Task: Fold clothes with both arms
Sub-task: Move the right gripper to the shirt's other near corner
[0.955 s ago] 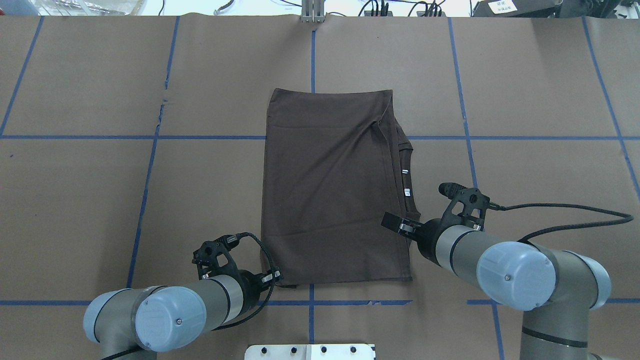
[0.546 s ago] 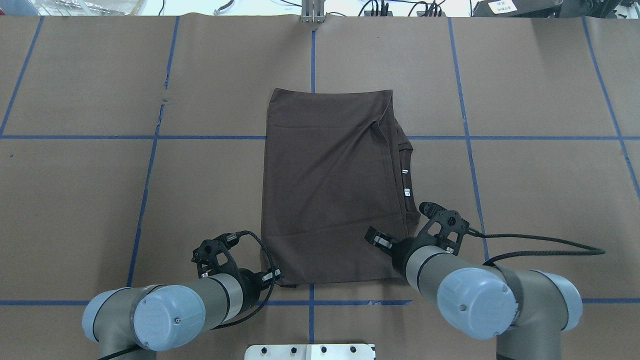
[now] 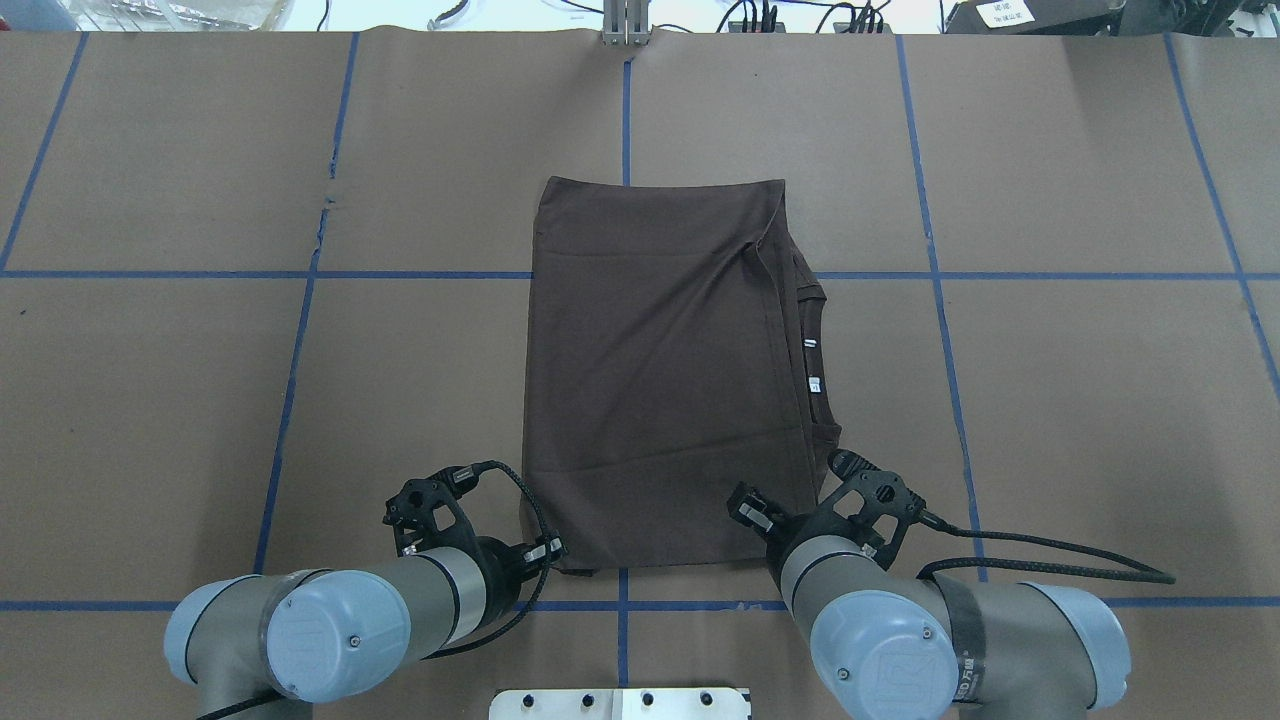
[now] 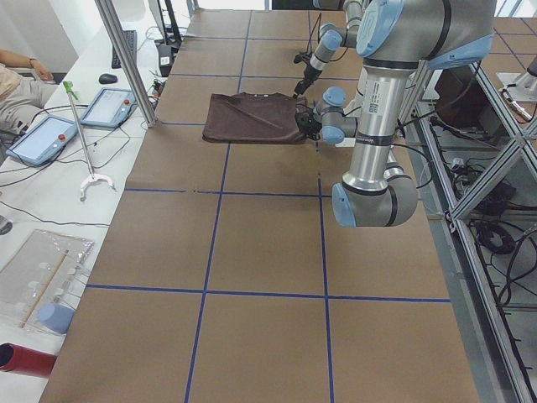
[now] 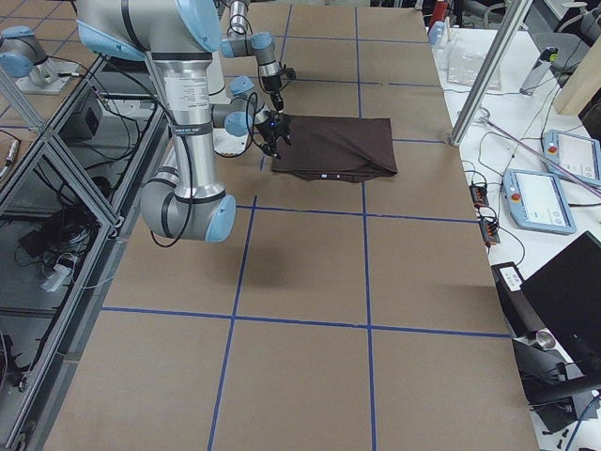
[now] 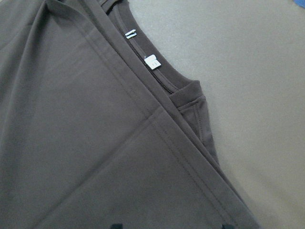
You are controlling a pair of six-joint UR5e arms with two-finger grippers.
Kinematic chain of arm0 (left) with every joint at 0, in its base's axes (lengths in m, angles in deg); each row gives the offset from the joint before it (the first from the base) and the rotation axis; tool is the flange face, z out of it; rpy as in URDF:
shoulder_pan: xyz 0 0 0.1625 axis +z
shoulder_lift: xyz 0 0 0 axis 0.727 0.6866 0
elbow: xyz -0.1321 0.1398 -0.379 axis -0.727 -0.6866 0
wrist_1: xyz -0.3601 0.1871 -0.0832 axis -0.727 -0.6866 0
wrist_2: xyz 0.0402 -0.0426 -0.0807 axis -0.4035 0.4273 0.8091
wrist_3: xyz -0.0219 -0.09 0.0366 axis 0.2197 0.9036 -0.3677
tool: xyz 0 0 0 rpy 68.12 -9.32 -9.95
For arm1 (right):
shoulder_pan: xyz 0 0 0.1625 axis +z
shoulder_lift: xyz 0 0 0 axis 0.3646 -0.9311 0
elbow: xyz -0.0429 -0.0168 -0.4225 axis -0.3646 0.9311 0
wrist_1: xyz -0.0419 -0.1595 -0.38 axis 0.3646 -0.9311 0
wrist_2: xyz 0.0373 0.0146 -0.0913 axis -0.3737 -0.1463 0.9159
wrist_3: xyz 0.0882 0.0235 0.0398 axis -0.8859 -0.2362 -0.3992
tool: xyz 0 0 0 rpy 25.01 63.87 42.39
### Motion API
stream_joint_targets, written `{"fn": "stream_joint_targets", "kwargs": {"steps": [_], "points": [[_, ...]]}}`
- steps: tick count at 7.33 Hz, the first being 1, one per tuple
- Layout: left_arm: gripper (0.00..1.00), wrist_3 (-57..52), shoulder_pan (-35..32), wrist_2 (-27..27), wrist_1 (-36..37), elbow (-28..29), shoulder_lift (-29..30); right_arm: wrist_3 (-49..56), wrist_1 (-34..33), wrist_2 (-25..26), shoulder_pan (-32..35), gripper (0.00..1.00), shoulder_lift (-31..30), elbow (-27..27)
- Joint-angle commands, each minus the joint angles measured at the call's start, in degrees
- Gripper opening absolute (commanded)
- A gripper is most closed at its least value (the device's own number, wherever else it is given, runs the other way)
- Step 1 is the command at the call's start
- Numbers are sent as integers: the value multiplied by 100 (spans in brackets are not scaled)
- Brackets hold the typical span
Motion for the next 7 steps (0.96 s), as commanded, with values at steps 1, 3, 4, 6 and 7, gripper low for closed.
{"fn": "stream_joint_targets", "kwargs": {"steps": [1, 3, 4, 6, 7], "points": [[0, 3, -7, 0, 0, -1, -1, -432, -166, 9, -135, 75, 41, 70], [0, 3, 10, 0, 0, -9, -1, -441, -175, 17, -232, 75, 50, 237], [0, 3, 2, 0, 0, -10, -1, -441, -175, 26, -241, 75, 59, 359], [0, 3, 2, 0, -9, -10, -1, -432, -175, 18, -250, 75, 59, 360], [0, 3, 2, 0, -9, -10, -1, -441, -184, 26, -259, 75, 59, 369]]}}
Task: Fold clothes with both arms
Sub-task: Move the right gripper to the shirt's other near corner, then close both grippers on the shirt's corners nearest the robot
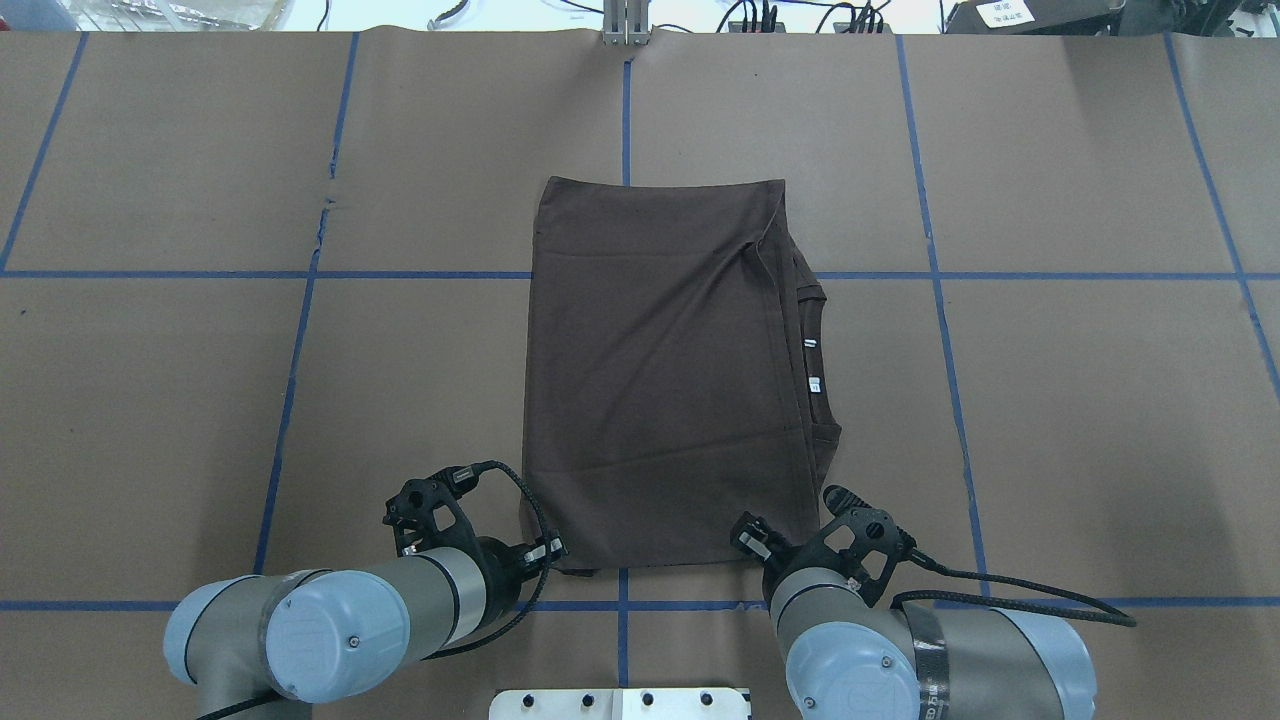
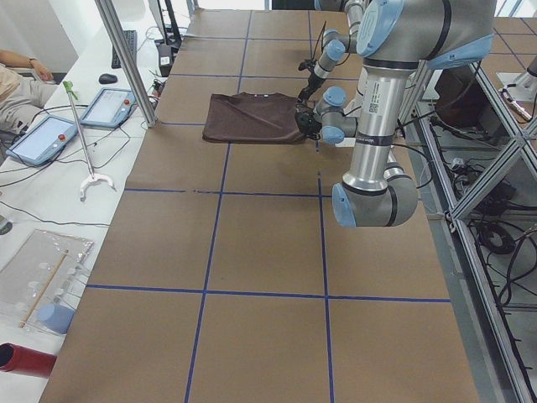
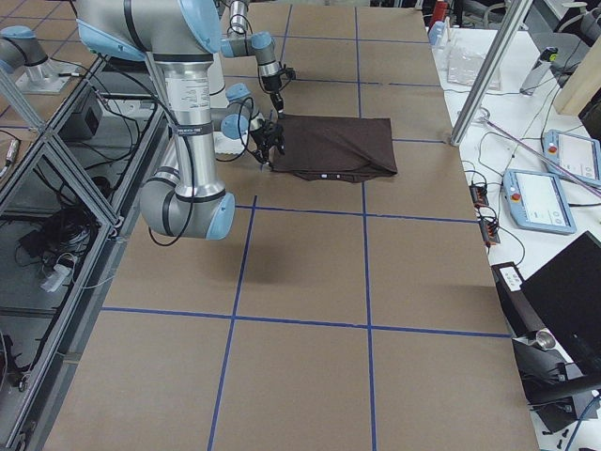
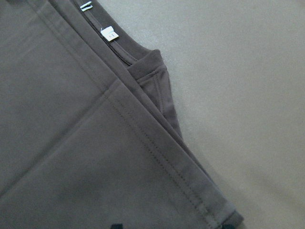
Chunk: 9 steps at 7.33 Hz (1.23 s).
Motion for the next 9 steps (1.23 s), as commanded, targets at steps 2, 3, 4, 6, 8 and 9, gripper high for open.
{"fn": "stream_joint_targets", "kwargs": {"steps": [2, 3, 4, 6, 8, 9], "points": [[0, 0, -1, 9, -3, 0, 0, -6, 2, 13, -11, 75, 1, 75], [0, 0, -1, 9, -3, -9, 0, -6, 2, 22, -11, 75, 1, 92], [0, 0, -1, 0, -3, -9, 0, -6, 2, 22, -11, 75, 1, 92], [0, -9, -1, 9, -3, -27, 0, -6, 2, 57, -11, 75, 1, 118], [0, -9, -1, 9, -3, -35, 0, -6, 2, 57, -11, 75, 44, 145], [0, -9, -1, 9, -3, -35, 0, -6, 2, 57, -11, 75, 79, 145]]}}
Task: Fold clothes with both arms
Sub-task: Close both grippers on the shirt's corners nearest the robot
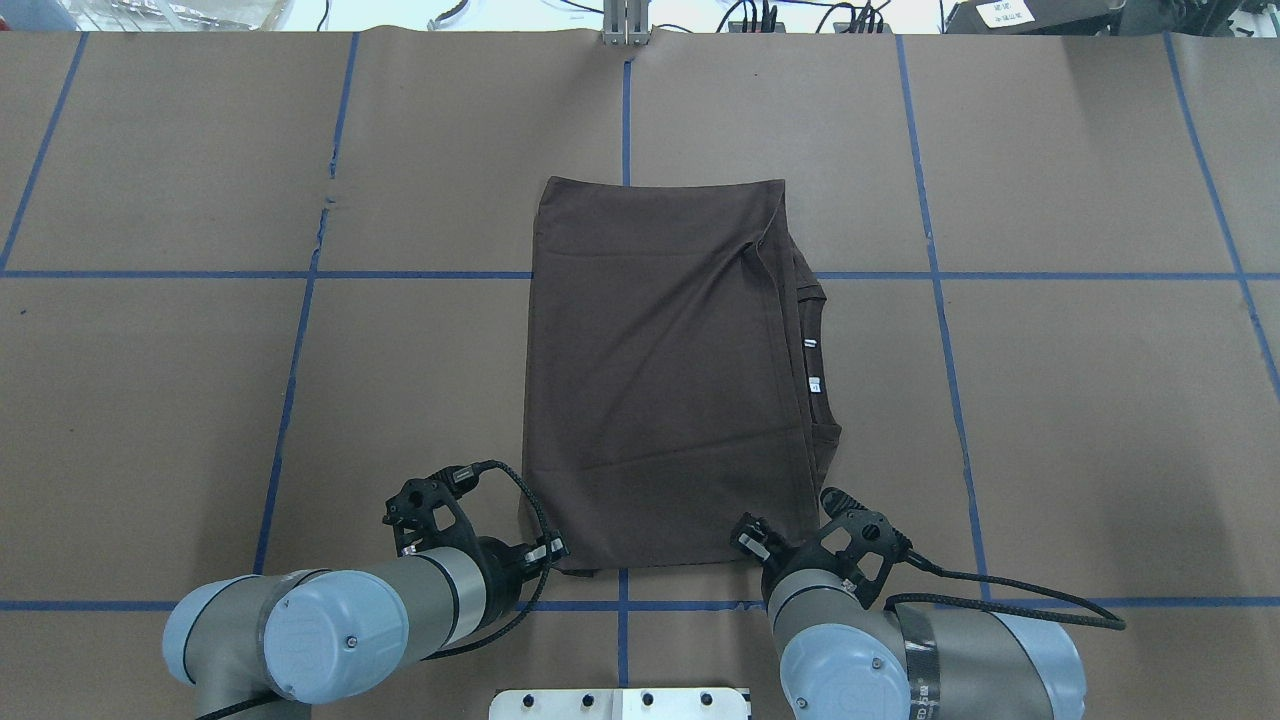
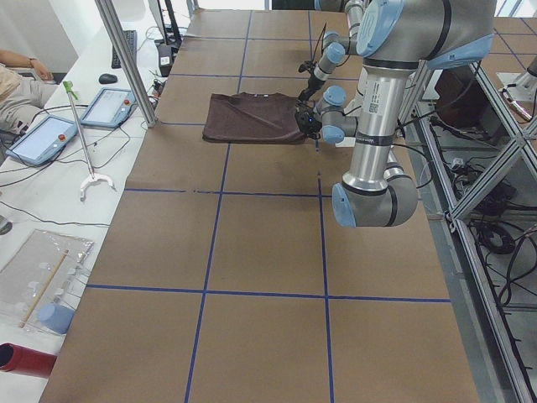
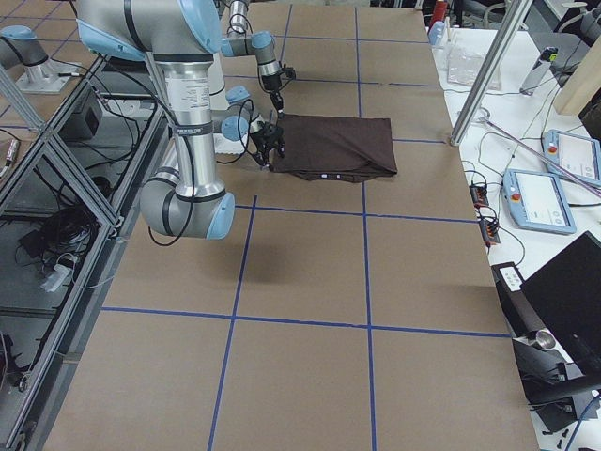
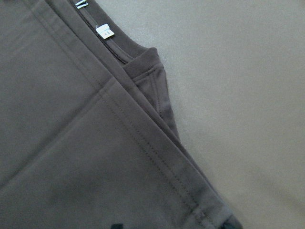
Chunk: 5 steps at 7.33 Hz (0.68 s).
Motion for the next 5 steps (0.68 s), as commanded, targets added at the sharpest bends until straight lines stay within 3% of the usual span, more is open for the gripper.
{"fn": "stream_joint_targets", "kwargs": {"steps": [1, 2, 3, 4, 5], "points": [[0, -2, 0, 9, 0, -2, 0, 0, 0, 1, 0, 74, 71, 53], [0, -2, 0, 9, 0, 7, 0, 0, 0, 10, 0, 73, 89, 123], [0, -2, 0, 9, 0, 7, 0, -9, 0, 10, 0, 67, 124, 124], [0, -2, 0, 9, 0, 7, 0, -61, 0, 62, 0, 49, 133, 124], [0, -2, 0, 9, -9, 7, 0, -357, 0, 89, 9, 5, 159, 124]]}}
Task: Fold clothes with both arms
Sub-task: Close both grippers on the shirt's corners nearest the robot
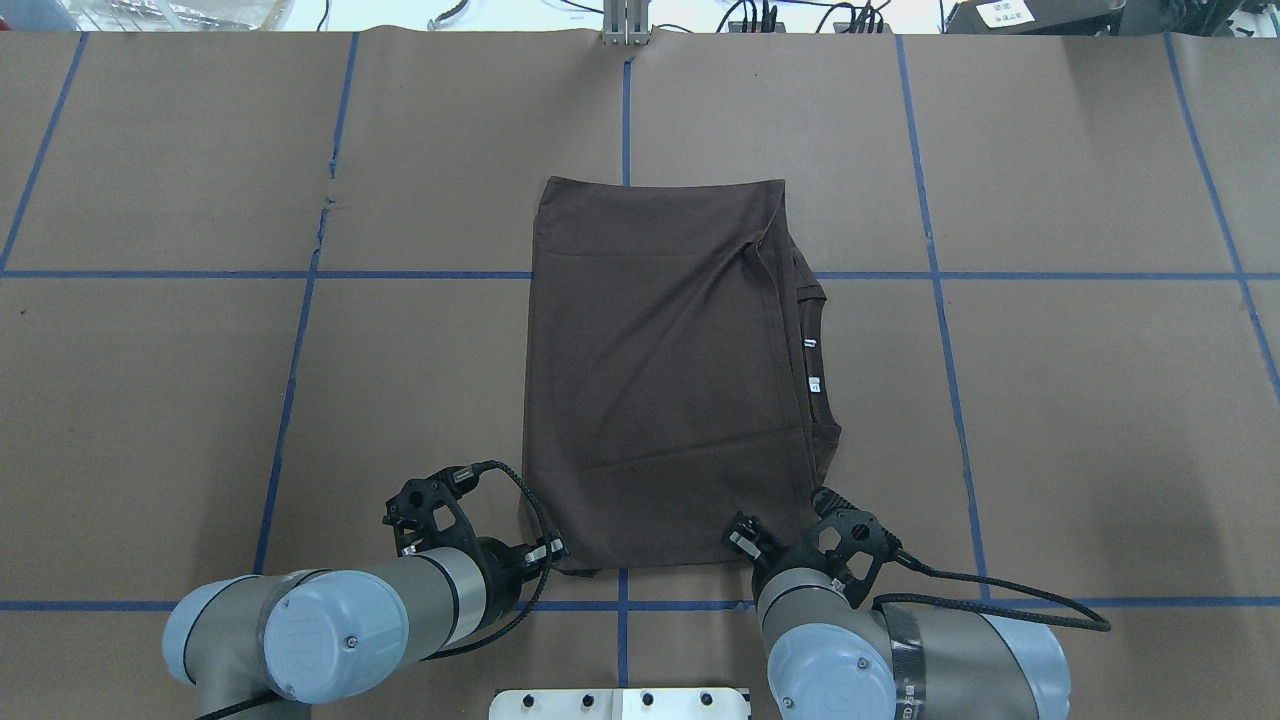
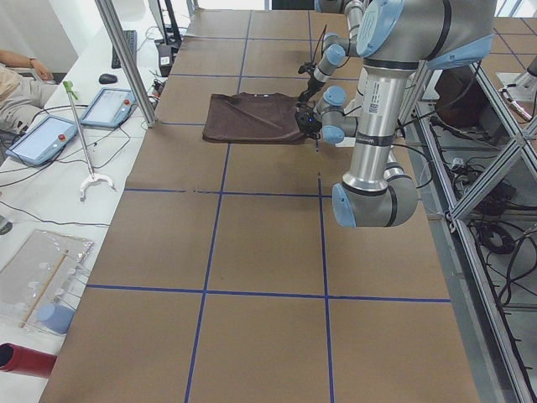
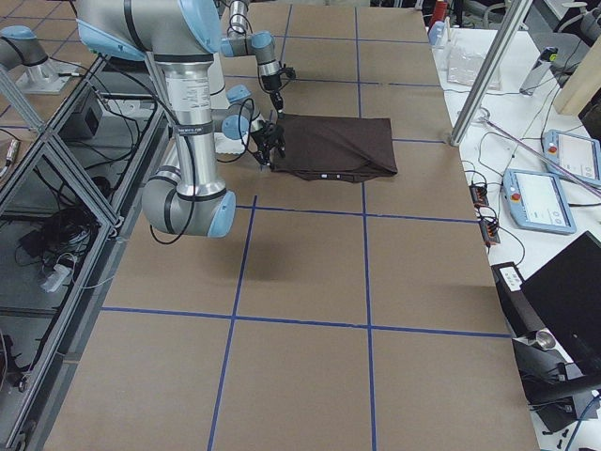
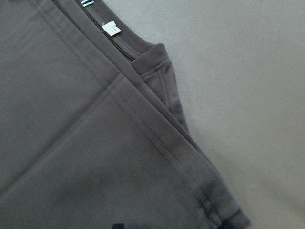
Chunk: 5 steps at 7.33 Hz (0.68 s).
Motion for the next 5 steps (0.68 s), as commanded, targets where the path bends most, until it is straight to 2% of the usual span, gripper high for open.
{"fn": "stream_joint_targets", "kwargs": {"steps": [1, 5], "points": [[0, 0, 0, 0, -7, 1, 0, -257, 0, 38, 16, 0, 38, -2], [0, 0, 9, 0, -7, 1, 0, -407, 0, 47, 60, 0, 109, -29]]}}
